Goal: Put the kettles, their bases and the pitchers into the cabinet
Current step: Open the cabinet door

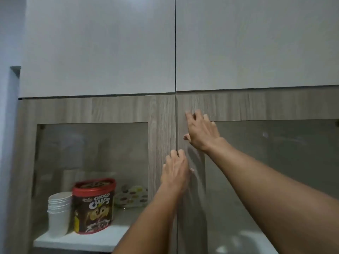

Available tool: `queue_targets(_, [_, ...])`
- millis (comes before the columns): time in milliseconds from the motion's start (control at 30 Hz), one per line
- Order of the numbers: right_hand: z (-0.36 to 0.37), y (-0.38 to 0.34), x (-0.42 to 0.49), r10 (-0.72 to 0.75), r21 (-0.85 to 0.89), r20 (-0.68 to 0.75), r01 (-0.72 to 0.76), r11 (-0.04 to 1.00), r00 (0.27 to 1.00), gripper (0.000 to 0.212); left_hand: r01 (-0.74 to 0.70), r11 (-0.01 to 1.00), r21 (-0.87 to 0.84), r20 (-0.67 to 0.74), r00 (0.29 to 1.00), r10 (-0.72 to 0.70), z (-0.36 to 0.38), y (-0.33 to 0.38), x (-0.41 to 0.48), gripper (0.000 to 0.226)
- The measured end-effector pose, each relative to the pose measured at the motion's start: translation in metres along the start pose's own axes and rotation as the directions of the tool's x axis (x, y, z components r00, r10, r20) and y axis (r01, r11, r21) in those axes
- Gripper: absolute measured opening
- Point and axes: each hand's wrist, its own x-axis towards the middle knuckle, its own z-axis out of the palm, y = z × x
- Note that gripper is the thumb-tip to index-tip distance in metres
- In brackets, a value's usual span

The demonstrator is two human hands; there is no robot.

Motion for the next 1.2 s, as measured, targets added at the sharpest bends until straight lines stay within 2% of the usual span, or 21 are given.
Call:
queue_targets(133, [-0.008, 0.001, 0.027, 0.058, 0.037, 0.122, -0.063, 0.997, 0.991, 0.117, -0.051, 0.995, 0.081, -0.127, 0.99, 0.061, 0.012, -0.012, 0.007, 0.037])
queue_targets(233, [-0.021, -0.004, 0.042, 0.084, -0.014, 0.186, -0.083, 0.996, 0.979, 0.141, -0.084, 0.996, 0.038, -0.106, 0.99, 0.088, 0.005, -0.017, 0.009, 0.046])
queue_targets(300, [-0.023, -0.006, 0.047, 0.107, -0.052, 0.173, -0.099, 0.994, 0.979, 0.144, -0.066, 0.998, 0.024, -0.089, 0.994, 0.068, 0.002, -0.016, 0.012, 0.052])
queue_targets(400, [-0.023, -0.008, 0.05, 0.123, 0.042, 0.161, -0.132, 0.99, 0.979, 0.136, -0.048, 0.999, -0.001, -0.067, 0.997, 0.048, -0.006, -0.012, 0.008, 0.055])
queue_targets(500, [-0.034, -0.01, 0.054, 0.142, 0.185, 0.114, -0.161, 0.969, 0.983, 0.118, 0.021, 0.996, -0.091, -0.062, 0.998, -0.026, -0.012, -0.006, 0.001, 0.058])
queue_targets(600, [-0.044, -0.017, 0.051, 0.154, 0.237, 0.091, -0.171, 0.956, 0.984, 0.103, 0.097, 0.974, -0.203, -0.099, 0.988, -0.119, -0.022, 0.002, -0.003, 0.068])
queue_targets(700, [-0.057, -0.017, 0.038, 0.149, 0.261, 0.084, -0.166, 0.951, 0.985, 0.102, 0.172, 0.91, -0.376, -0.012, 0.982, -0.191, -0.038, 0.008, -0.007, 0.082])
queue_targets(833, [-0.086, -0.023, 0.013, 0.153, 0.318, 0.063, -0.165, 0.934, 0.986, 0.101, 0.286, 0.821, -0.494, 0.102, 0.957, -0.271, -0.062, 0.02, -0.017, 0.046])
queue_targets(900, [-0.104, -0.026, -0.001, 0.17, 0.327, 0.04, -0.174, 0.929, 0.985, 0.101, 0.315, 0.796, -0.517, 0.131, 0.948, -0.29, -0.077, 0.027, -0.027, 0.046])
queue_targets(1067, [-0.158, -0.035, -0.043, 0.24, 0.282, -0.024, -0.223, 0.933, 0.971, 0.096, 0.297, 0.812, -0.503, 0.177, 0.955, -0.239, -0.118, 0.051, -0.064, 0.054])
queue_targets(1200, [-0.208, -0.038, -0.088, 0.282, 0.211, -0.107, -0.255, 0.944, 0.954, 0.08, 0.204, 0.813, -0.546, 0.217, 0.971, -0.098, -0.15, 0.081, -0.108, 0.041])
